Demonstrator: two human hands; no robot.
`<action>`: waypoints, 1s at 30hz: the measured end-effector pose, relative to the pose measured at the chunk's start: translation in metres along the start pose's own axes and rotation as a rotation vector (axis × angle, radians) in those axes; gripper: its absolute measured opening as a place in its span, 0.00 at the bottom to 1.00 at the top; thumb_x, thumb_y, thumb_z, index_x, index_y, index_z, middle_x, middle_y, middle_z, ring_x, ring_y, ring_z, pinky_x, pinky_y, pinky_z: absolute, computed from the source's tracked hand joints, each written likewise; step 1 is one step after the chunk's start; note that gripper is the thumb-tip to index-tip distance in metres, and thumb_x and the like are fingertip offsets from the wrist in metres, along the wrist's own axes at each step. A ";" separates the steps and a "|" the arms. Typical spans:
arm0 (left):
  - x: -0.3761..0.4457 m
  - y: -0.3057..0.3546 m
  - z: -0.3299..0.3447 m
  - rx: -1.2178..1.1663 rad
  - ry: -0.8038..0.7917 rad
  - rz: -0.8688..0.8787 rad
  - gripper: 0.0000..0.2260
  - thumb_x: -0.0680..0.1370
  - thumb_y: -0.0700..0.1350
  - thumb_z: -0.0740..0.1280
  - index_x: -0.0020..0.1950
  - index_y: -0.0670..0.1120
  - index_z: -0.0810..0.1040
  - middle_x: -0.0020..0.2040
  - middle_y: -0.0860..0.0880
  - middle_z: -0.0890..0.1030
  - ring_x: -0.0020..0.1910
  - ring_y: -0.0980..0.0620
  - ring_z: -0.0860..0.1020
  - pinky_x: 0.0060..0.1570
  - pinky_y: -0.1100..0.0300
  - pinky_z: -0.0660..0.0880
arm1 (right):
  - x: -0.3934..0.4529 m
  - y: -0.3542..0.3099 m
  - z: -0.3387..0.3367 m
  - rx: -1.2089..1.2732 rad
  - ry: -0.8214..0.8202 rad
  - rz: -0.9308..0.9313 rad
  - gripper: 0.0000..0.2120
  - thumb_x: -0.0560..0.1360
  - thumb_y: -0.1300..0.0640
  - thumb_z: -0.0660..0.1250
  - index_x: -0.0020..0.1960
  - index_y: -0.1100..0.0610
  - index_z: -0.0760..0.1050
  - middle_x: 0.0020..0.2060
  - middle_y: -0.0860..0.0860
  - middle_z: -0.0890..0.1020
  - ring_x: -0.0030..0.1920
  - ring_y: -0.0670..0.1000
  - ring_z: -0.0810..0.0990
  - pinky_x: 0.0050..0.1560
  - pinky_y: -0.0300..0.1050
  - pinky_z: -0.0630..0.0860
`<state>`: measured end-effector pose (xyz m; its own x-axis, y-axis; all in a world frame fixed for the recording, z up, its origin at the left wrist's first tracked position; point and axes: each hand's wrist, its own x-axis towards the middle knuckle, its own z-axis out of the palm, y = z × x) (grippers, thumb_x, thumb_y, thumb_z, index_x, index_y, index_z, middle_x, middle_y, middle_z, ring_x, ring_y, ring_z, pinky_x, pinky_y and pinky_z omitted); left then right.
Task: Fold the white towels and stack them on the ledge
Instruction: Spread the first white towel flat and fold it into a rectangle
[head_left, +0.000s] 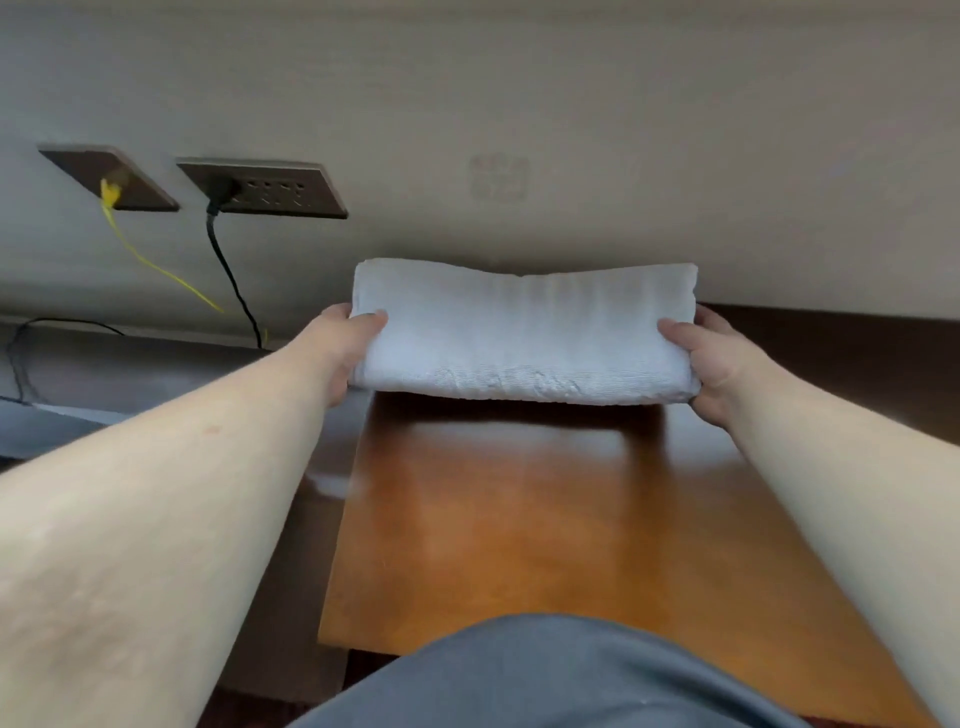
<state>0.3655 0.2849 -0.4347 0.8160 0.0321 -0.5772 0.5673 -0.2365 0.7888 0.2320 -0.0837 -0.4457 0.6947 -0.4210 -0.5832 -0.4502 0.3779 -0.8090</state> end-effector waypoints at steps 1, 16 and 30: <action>0.007 -0.001 -0.001 0.002 0.007 -0.002 0.13 0.78 0.48 0.67 0.61 0.48 0.71 0.51 0.47 0.82 0.45 0.46 0.83 0.42 0.52 0.80 | 0.006 0.003 0.004 -0.037 0.015 -0.001 0.22 0.78 0.60 0.67 0.72 0.53 0.69 0.56 0.51 0.84 0.51 0.53 0.85 0.45 0.50 0.82; 0.040 -0.015 0.014 0.294 0.015 -0.112 0.26 0.78 0.50 0.62 0.74 0.47 0.60 0.54 0.46 0.75 0.43 0.48 0.76 0.36 0.57 0.74 | 0.026 0.026 0.003 -0.580 0.187 0.022 0.27 0.79 0.47 0.63 0.77 0.46 0.61 0.61 0.47 0.76 0.58 0.54 0.75 0.61 0.50 0.73; 0.029 -0.020 0.007 0.580 0.067 -0.002 0.29 0.77 0.50 0.60 0.77 0.48 0.55 0.63 0.42 0.74 0.49 0.43 0.72 0.48 0.54 0.69 | 0.011 0.019 0.010 -0.810 0.159 0.141 0.29 0.78 0.45 0.64 0.76 0.54 0.63 0.66 0.55 0.76 0.63 0.61 0.76 0.64 0.59 0.75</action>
<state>0.3769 0.2842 -0.4689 0.8308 0.0897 -0.5493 0.4307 -0.7286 0.5325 0.2366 -0.0732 -0.4671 0.5416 -0.5484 -0.6371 -0.8330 -0.2484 -0.4943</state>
